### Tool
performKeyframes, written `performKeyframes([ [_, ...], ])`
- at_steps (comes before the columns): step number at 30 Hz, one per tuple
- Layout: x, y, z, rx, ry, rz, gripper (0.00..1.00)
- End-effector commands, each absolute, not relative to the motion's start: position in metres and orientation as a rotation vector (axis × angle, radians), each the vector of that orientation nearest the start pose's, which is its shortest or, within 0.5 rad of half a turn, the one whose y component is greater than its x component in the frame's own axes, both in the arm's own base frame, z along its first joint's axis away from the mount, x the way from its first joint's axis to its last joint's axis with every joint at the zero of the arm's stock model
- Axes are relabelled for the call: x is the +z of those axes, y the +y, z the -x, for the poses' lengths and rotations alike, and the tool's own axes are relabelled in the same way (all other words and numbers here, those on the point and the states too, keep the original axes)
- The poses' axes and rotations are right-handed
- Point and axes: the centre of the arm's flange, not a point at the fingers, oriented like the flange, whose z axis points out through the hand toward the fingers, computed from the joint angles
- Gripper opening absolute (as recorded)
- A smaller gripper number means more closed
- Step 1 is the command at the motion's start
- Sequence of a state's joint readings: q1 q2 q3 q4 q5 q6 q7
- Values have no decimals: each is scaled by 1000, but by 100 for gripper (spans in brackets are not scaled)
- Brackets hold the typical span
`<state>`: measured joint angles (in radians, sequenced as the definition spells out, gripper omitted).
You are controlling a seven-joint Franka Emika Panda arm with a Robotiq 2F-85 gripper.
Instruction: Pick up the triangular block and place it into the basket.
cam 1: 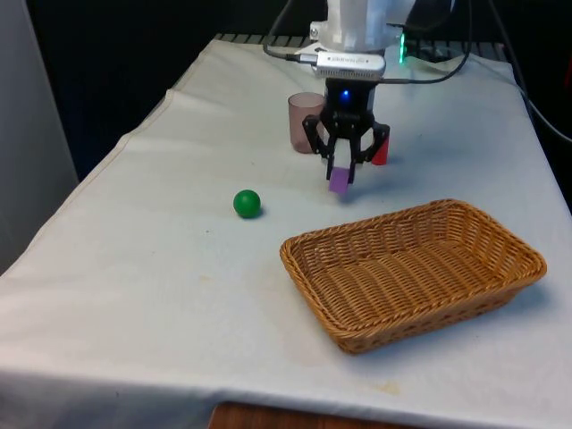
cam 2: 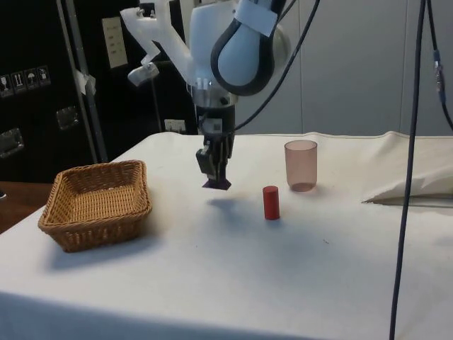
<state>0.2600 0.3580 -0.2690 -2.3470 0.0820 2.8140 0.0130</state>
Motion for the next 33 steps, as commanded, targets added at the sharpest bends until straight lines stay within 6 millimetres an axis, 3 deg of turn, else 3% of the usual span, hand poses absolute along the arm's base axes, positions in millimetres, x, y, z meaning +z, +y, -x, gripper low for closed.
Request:
performKeyframes([
  [1,201,-13,-526,-200,121,3190,33],
  [22,241,-6,-538,-284,115,3160,33],
  [23,252,-3,-540,-286,115,3157,33],
  [33,284,6,-558,-303,103,3142,33],
])
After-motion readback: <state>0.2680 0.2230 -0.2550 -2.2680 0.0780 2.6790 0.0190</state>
